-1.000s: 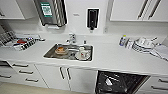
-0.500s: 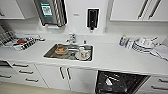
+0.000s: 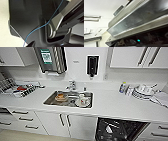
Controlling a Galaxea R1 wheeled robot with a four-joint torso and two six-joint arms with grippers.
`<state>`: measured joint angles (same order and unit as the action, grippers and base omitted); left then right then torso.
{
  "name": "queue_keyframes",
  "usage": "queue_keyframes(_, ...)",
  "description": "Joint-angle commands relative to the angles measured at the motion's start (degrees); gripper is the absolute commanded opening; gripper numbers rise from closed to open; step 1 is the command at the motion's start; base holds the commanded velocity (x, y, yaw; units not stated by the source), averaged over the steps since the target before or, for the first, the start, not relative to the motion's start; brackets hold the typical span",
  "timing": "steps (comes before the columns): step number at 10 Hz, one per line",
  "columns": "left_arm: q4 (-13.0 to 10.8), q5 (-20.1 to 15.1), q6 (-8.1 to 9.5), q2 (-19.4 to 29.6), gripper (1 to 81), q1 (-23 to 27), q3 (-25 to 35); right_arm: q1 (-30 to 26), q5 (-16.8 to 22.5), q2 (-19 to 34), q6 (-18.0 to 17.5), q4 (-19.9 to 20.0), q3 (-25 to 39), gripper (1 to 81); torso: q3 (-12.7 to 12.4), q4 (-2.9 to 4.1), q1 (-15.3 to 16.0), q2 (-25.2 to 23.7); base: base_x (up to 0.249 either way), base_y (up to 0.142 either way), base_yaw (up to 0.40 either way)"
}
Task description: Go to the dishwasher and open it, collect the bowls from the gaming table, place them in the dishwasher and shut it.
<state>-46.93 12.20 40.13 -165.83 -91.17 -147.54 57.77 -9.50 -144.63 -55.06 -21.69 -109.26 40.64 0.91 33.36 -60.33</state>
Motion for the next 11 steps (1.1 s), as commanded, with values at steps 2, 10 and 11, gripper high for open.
queue_keyframes(2,-0.7,-2.36,-0.4,0.5,81.1,-0.19,0.06,-13.5,-3.16,7.02,-4.09,0.33,8.7,81.1,0.0,0.0,0.0,0.0,0.0,0.0,0.0)
queue_keyframes(10,-0.97,-2.62,-0.49,-0.21,81.1,0.08,-0.29,-0.34,-0.91,25.69,-3.55,-10.45,18.58,81.1,0.0,0.0,0.04,0.0,0.0,0.0,0.0)
queue_keyframes(11,-0.44,-2.53,-0.4,-0.38,81.1,0.16,-0.82,2.64,3.68,22.8,-3.29,-14.42,15.61,81.1,0.0,0.0,0.04,0.0,0.0,0.0,0.0)
